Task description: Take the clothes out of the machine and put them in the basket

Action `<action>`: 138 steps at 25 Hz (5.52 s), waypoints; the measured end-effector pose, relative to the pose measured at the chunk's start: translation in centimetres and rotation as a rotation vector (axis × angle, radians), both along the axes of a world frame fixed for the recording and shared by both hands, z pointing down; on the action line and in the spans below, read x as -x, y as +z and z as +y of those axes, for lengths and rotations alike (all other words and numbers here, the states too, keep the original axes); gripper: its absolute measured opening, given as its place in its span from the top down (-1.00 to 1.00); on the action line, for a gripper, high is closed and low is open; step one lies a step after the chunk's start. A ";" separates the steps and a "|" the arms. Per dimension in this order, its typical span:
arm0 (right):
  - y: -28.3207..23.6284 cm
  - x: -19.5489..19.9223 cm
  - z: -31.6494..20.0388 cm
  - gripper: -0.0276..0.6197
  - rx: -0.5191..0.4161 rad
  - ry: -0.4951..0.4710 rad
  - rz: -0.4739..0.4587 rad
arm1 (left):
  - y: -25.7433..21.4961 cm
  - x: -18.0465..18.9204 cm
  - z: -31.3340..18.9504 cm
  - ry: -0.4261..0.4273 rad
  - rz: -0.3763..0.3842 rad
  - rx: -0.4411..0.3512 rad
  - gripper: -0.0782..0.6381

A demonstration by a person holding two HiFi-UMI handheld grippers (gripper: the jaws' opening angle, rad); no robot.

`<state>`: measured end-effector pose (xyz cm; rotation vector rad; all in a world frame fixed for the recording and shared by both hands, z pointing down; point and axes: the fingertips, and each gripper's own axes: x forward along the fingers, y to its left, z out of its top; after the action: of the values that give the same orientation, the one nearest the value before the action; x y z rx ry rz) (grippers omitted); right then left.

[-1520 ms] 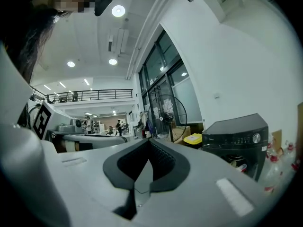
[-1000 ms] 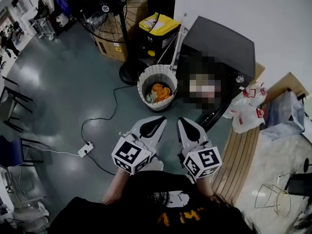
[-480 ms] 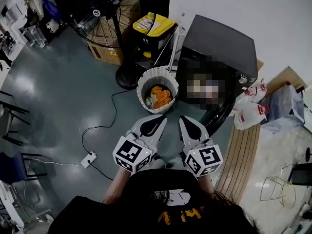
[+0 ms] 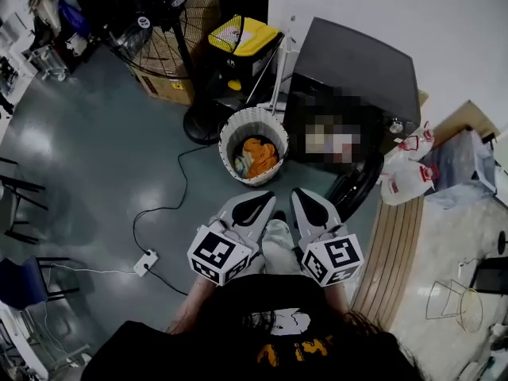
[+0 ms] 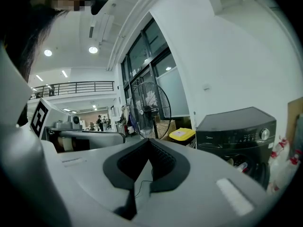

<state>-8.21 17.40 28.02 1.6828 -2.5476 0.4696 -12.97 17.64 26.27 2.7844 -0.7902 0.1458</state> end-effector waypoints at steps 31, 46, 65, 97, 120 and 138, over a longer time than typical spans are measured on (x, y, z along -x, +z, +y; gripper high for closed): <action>5.4 -17.4 -19.5 0.83 0.057 0.201 -0.131 | 3.5 -14.9 -19.8 0.149 -0.132 0.016 0.78; 14.2 -24.4 -22.2 0.83 0.135 0.421 -0.108 | 8.1 -20.8 -22.8 0.386 -0.175 0.024 0.78; 30.5 -30.0 -25.3 0.77 0.226 0.772 -0.159 | 20.2 -23.0 -26.7 0.702 -0.297 0.040 0.78; 57.6 -42.0 -31.0 -0.28 0.539 0.842 0.061 | 37.5 -24.9 -30.0 0.716 -0.342 0.005 0.78; 49.9 -36.7 -28.0 0.70 0.519 0.793 0.015 | 33.3 -21.9 -29.7 0.648 -0.403 0.070 0.78; 34.9 -33.5 -23.5 0.71 0.408 0.758 -0.137 | 24.9 -21.7 -28.1 0.595 -0.381 0.054 0.78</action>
<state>25.30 -6.12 62.88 2.4219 -1.6089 1.0742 8.72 -10.42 51.18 2.8836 0.0074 0.8020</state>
